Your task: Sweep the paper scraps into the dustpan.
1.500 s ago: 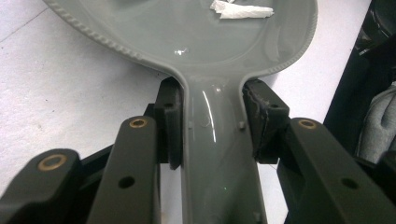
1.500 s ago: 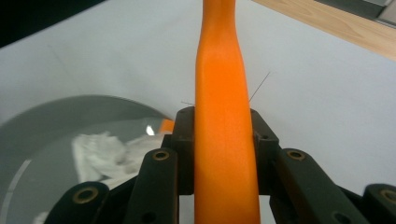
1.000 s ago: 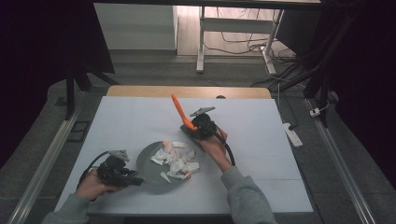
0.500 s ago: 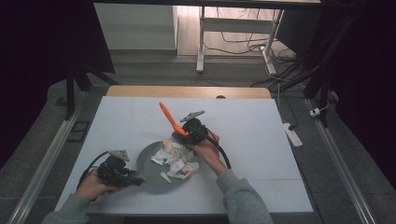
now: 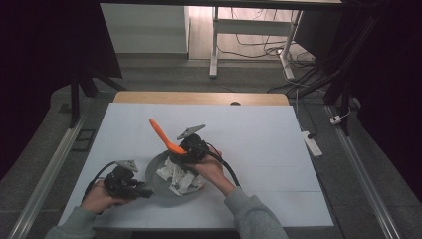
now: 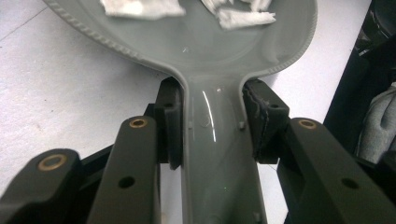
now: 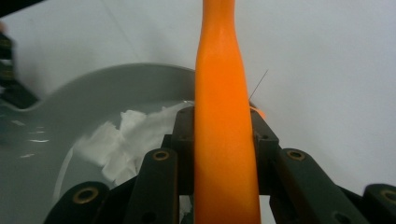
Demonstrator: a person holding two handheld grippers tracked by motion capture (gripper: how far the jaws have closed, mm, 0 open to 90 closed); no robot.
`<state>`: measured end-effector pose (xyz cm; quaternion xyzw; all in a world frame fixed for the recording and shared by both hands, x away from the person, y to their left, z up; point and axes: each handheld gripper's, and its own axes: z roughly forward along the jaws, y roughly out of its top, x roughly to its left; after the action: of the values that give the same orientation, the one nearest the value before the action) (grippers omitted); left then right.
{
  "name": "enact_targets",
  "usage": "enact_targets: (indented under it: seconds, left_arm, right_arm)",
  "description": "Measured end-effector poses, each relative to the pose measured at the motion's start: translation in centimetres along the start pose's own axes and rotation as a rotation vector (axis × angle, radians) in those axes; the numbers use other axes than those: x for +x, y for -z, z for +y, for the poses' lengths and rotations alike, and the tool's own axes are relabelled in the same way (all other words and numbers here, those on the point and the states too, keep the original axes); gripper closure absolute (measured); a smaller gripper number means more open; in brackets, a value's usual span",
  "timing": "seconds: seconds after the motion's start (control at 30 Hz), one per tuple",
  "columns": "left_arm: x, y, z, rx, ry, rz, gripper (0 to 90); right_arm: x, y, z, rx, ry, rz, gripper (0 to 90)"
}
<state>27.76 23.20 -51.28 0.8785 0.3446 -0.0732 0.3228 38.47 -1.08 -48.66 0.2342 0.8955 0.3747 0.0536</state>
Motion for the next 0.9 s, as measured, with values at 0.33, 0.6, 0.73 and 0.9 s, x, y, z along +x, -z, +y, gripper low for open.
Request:
enact_targets:
  seconds: [0.33,0.6,0.73,0.9]
  left_arm:
    - [0.1,0.0,0.0,0.002,-0.001,-0.002,60.9]
    - [0.0,0.0,0.0,0.001,0.000,-0.001,60.9]
    - [0.0,0.0,0.0,0.001,-0.001,-0.002,61.0]
    - [0.0,0.0,-0.1,0.000,-0.001,-0.004,60.9]
  right_arm:
    - [-0.6,2.9,0.5,-0.088,-0.013,-0.052,70.2]
    - [-1.9,5.1,-0.2,-0.131,-0.038,-0.102,70.2]
    - [-2.5,6.0,-1.0,-0.128,-0.049,-0.126,70.2]
    - [-3.4,7.4,-2.5,-0.130,-0.090,-0.155,70.2]
